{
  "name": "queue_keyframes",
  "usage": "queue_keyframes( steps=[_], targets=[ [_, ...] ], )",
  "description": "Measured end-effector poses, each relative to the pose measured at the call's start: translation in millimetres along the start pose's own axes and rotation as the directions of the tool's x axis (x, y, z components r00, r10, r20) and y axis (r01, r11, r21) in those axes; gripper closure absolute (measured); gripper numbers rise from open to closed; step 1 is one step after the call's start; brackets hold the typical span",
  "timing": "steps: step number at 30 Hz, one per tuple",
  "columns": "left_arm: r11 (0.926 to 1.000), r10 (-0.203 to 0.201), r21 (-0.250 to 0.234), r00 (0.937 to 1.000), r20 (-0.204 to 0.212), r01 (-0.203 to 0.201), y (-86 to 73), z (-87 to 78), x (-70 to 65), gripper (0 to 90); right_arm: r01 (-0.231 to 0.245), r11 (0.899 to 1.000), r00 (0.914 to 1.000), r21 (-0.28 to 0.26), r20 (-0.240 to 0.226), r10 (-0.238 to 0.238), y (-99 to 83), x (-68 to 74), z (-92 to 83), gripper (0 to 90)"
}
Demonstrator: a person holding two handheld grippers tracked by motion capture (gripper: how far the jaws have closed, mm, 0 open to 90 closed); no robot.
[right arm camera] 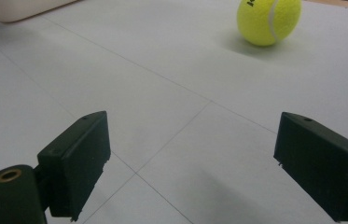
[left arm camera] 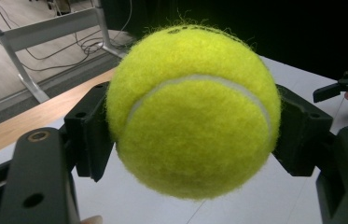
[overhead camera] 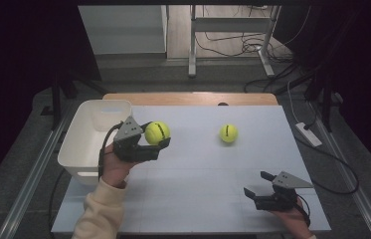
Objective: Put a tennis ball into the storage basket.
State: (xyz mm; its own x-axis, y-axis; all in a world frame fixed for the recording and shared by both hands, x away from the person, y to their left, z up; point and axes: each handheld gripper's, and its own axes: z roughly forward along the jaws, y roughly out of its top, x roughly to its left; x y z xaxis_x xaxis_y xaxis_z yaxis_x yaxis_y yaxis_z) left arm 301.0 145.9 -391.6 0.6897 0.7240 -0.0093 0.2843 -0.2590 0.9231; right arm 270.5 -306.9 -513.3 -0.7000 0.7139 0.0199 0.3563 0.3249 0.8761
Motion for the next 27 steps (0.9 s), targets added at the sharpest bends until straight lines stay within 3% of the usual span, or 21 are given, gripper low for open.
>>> queue_keyframes(
  steps=[27],
  targets=[
    [0.9971, -0.055, -0.057, 0.9955, -0.077, 0.051, -0.7, -27.0, 22.5, 26.3, -0.003, 1.0, 1.0, 0.0, 0.002, 0.003, -0.2, -0.3, 0.2, 10.6]
  ],
)
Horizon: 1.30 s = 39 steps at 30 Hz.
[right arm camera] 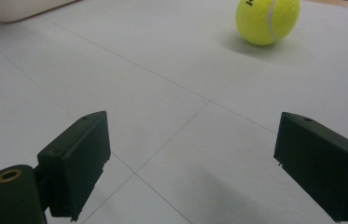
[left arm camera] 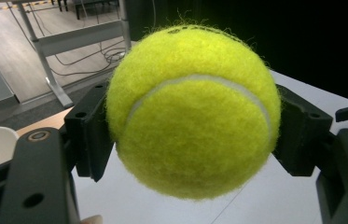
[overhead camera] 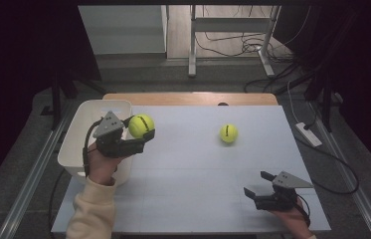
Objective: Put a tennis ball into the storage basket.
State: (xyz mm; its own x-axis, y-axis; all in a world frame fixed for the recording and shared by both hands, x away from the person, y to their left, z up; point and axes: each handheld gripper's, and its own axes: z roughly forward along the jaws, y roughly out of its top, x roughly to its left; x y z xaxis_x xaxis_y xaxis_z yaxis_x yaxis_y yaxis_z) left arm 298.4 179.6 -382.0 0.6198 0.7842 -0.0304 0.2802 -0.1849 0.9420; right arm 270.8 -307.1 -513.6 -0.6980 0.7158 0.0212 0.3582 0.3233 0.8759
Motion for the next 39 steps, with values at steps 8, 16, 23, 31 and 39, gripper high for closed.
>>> queue_keyframes(
  steps=[8, 16, 23, 31, 39],
  targets=[
    [0.9999, -0.007, -0.011, 0.9996, -0.026, 0.007, 0.1, -5.4, 4.7, 26.3, 0.0, 1.0, 1.0, 0.001, 0.002, 0.0, -0.1, 0.0, -0.1, 10.6],
    [0.9993, -0.031, -0.021, 0.9982, -0.052, 0.03, -1.1, -10.6, 11.5, 26.4, 0.001, 1.0, 1.0, 0.002, 0.002, -0.001, -0.1, 0.1, 0.0, 10.7],
    [0.999, -0.04, -0.025, 0.996, -0.08, 0.039, -1.9, -14.5, 17.1, 26.3, -0.001, 1.0, 1.0, 0.0, 0.003, 0.001, -0.1, 0.0, -0.4, 10.7],
    [0.9973, -0.066, -0.036, 0.9932, -0.096, 0.063, -1.6, -18.9, 23.8, 26.4, -0.004, 1.0, 1.0, -0.001, 0.007, 0.004, -0.2, -0.6, -0.5, 10.6],
    [0.997, -0.076, -0.021, 0.9897, -0.121, 0.074, 0.7, -18.1, 31.2, 26.4, -0.011, 1.0, 0.9999, -0.006, 0.013, 0.011, -0.3, -1.5, -0.8, 10.6]
  ],
)
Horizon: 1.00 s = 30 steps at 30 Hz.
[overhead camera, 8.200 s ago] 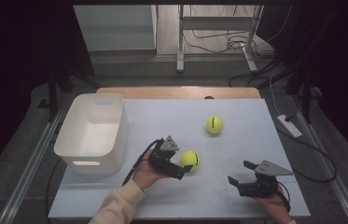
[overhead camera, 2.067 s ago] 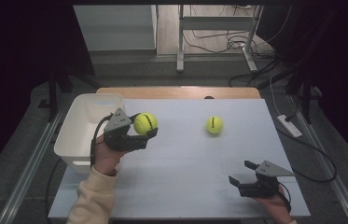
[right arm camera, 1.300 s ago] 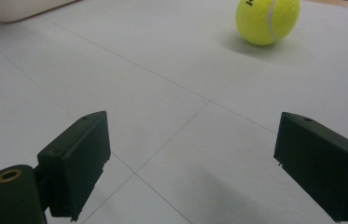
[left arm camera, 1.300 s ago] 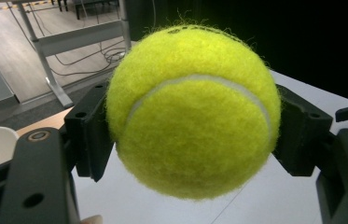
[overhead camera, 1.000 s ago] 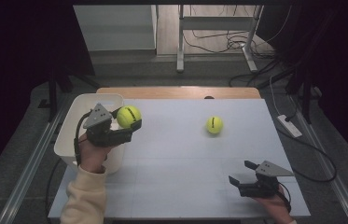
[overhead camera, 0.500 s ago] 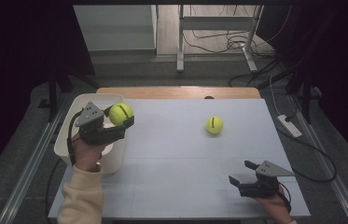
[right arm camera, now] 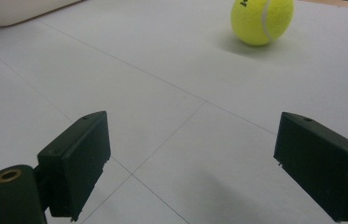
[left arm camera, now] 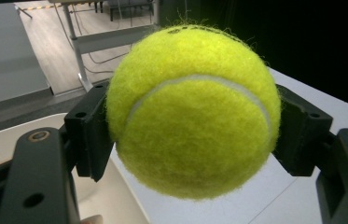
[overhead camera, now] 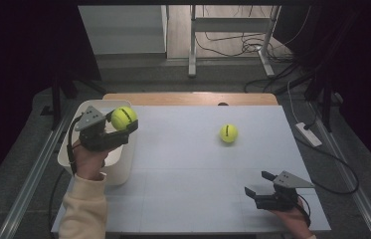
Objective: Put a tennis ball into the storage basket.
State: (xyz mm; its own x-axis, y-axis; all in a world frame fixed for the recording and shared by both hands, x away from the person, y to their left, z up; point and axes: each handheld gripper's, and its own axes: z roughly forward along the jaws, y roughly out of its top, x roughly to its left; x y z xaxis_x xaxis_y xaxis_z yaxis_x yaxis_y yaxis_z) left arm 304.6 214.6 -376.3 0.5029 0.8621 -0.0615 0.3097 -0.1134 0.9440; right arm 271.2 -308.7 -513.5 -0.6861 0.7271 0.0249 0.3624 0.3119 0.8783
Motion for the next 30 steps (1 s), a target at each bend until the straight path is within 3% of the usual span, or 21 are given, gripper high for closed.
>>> queue_keyframes(
  steps=[20, 25, 30],
  targets=[
    [0.9976, -0.051, 0.043, 0.9957, -0.077, 0.055, 8.2, 7.5, 26.6, 26.4, -0.004, 1.0, 1.0, -0.004, -0.004, 0.004, 1.0, 0.2, 0.0, 10.6],
    [0.9975, -0.037, 0.056, 0.9948, -0.095, 0.042, 11.1, 11.7, 27.2, 26.4, -0.005, 1.0, 1.0, -0.003, -0.003, 0.005, 1.0, 0.1, 0.3, 10.6],
    [0.9963, -0.05, 0.064, 0.9937, -0.1, 0.057, 13.6, 17.1, 32.9, 26.3, -0.005, 1.0, 1.0, -0.002, -0.003, 0.005, 0.9, -0.1, 0.3, 10.6]
  ],
)
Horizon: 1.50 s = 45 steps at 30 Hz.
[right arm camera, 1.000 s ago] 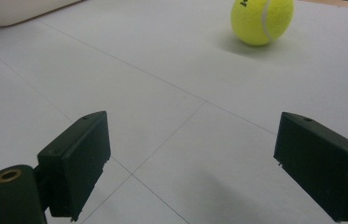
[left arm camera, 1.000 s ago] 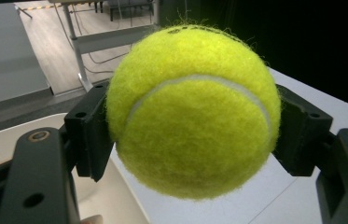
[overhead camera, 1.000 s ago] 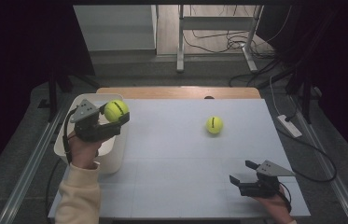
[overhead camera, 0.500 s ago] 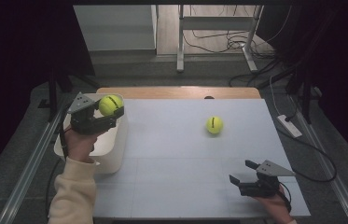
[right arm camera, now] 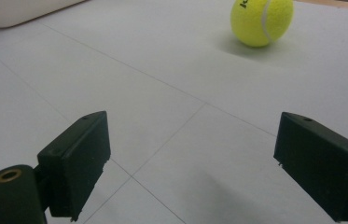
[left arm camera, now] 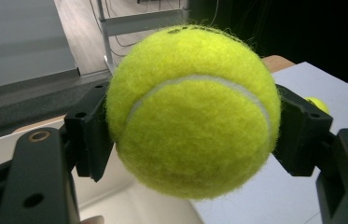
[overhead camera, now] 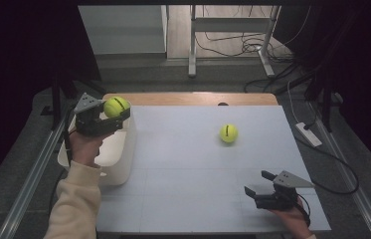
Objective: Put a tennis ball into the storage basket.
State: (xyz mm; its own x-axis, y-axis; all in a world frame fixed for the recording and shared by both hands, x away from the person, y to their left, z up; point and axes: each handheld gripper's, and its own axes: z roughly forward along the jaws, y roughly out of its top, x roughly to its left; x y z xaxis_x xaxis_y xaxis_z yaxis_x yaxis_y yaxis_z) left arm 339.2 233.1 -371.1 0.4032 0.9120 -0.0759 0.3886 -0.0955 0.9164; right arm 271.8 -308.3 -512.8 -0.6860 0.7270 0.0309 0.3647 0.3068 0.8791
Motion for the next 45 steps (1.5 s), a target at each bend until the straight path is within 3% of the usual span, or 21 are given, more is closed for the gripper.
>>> queue_keyframes(
  steps=[10, 19, 45],
  targets=[
    [0.9991, 0.003, 0.043, 0.9988, -0.049, -0.001, 2.4, 7.5, 9.9, 26.3, 0.0, 1.0, 1.0, 0.0, 0.001, 0.0, 0.1, 0.1, 0.2, 10.7],
    [0.9972, -0.006, 0.073, 0.9979, -0.064, 0.011, 4.2, 14.2, 17.9, 26.3, 0.002, 1.0, 1.0, 0.001, 0.002, -0.002, 0.1, 0.5, 0.2, 10.7],
    [0.988, -0.017, 0.149, 0.987, -0.16, 0.041, 6.7, 21.6, 46.1, 26.4, 0.002, 1.0, 1.0, -0.002, 0.005, -0.002, 0.8, 0.0, -0.4, 10.6]
  ],
)
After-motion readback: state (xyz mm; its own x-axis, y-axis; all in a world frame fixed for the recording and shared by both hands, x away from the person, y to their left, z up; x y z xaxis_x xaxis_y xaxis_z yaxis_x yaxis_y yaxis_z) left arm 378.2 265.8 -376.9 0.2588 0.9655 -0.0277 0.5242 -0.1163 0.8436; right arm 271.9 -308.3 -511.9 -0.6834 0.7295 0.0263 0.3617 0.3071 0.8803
